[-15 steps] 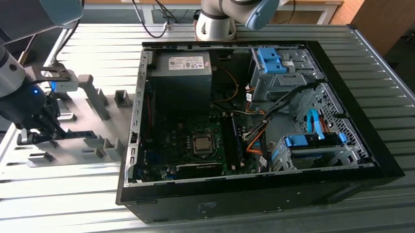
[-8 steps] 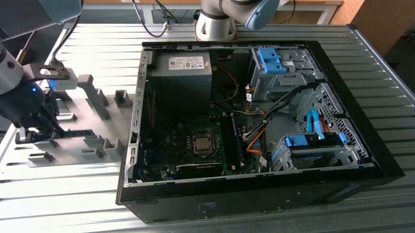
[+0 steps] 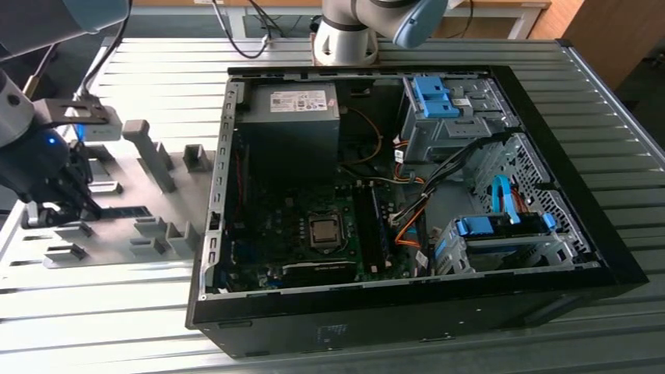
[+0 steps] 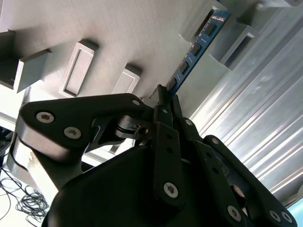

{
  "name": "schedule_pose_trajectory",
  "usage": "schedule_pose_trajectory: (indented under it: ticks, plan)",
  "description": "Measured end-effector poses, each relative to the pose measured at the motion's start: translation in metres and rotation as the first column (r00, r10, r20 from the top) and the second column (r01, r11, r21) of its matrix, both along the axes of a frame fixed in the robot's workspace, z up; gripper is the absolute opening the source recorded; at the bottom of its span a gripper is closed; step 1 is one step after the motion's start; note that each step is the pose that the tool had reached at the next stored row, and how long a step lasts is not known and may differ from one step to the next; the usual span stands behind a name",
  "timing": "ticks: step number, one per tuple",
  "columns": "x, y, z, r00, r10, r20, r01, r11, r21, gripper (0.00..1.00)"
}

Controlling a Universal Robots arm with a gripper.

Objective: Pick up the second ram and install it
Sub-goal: 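Pick up the second ram and move it above second insertion slot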

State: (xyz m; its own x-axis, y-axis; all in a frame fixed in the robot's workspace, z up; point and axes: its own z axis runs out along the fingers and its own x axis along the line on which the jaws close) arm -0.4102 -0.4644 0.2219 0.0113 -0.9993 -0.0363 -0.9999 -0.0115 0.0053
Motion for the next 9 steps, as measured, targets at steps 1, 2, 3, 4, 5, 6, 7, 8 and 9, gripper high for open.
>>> schedule_pose_trajectory:
  ticks: [1, 2, 3, 4, 5, 6, 7, 8, 9]
  plan:
    - [0.0000, 0.0000, 0.0006, 1.0000, 0.000, 0.0000, 0.000, 1.0000, 0.0000, 0.14]
    - [0.0000, 0.0000, 0.0012, 1.0000, 0.000, -0.0001, 0.000, 1.0000, 0.0000, 0.14]
    - [0.0000, 0.0000, 0.0017, 1.0000, 0.000, -0.0001, 0.000, 1.0000, 0.0000, 0.14]
    - [0.0000, 0.0000, 0.0024, 1.0000, 0.000, -0.0001, 0.000, 1.0000, 0.0000, 0.14]
    - [0.0000, 0.0000, 0.0030, 1.0000, 0.000, -0.0002, 0.000, 1.0000, 0.0000, 0.14]
    - [0.0000, 0.0000, 0.0036, 1.0000, 0.000, -0.0001, 0.000, 1.0000, 0.0000, 0.14]
    - [0.0000, 0.0000, 0.0042, 1.0000, 0.000, -0.0001, 0.000, 1.0000, 0.0000, 0.14]
    - [0.0000, 0.0000, 0.0049, 1.0000, 0.000, -0.0001, 0.000, 1.0000, 0.0000, 0.14]
    - [0.0000, 0.0000, 0.0057, 1.0000, 0.000, -0.0002, 0.000, 1.0000, -0.0001, 0.14]
